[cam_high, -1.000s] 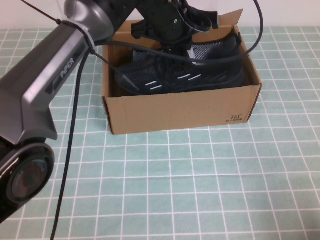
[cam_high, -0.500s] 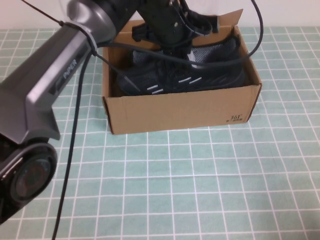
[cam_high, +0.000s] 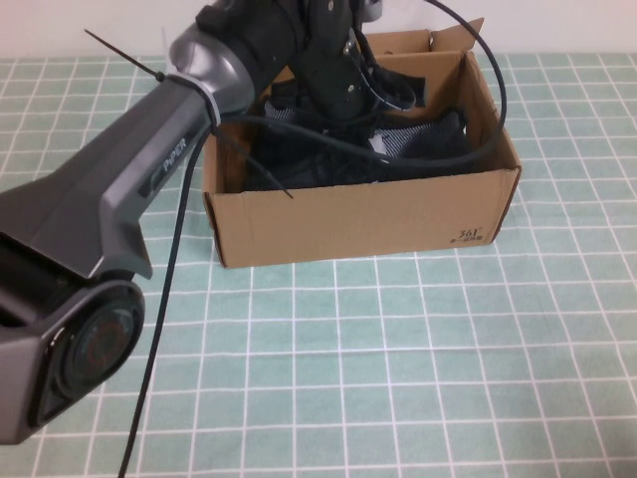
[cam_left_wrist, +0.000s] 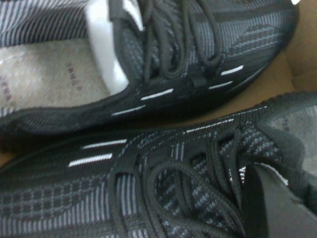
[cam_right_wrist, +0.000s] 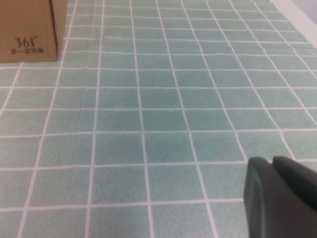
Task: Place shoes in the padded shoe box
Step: Place the shoe in the shoe box
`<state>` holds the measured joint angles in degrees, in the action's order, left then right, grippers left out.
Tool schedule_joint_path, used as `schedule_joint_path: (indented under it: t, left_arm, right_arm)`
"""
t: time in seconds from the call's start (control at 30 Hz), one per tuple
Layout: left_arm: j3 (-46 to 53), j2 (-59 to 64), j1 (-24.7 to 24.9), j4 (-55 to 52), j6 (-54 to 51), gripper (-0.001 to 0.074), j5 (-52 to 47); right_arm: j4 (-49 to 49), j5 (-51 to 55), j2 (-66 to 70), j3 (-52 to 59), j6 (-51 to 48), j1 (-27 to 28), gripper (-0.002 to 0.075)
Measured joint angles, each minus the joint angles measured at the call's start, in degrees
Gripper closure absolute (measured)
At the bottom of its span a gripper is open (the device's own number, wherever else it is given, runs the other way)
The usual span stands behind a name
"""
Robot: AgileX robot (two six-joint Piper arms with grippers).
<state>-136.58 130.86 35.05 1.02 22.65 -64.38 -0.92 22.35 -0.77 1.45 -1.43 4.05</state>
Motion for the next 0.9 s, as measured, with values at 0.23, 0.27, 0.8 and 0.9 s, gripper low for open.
schedule_joint_path:
  t: [0.23, 0.27, 0.8, 0.9]
  left_arm:
    - [0.0, 1.0, 0.0, 1.6, -3.2, 0.0734, 1.8]
    - [0.0, 1.1, 0.0, 2.2, -4.1, 0.0729, 1.9]
    - [-0.4, -2.9, 0.9, -4.1, -12.3, 0.0409, -3.4]
    - [2.0, -7.9, 1.5, -6.9, -14.6, 0.0542, -4.9]
  right_arm:
    - [0.0, 0.0, 0.0, 0.0, 0.0, 0.0, 0.0734]
    - [0.0, 0.0, 0.0, 0.0, 0.0, 0.0, 0.0734]
    - [0.0, 0.0, 0.0, 0.0, 0.0, 0.0, 0.0734]
    - [0.0, 0.0, 0.0, 0.0, 0.0, 0.0, 0.0734]
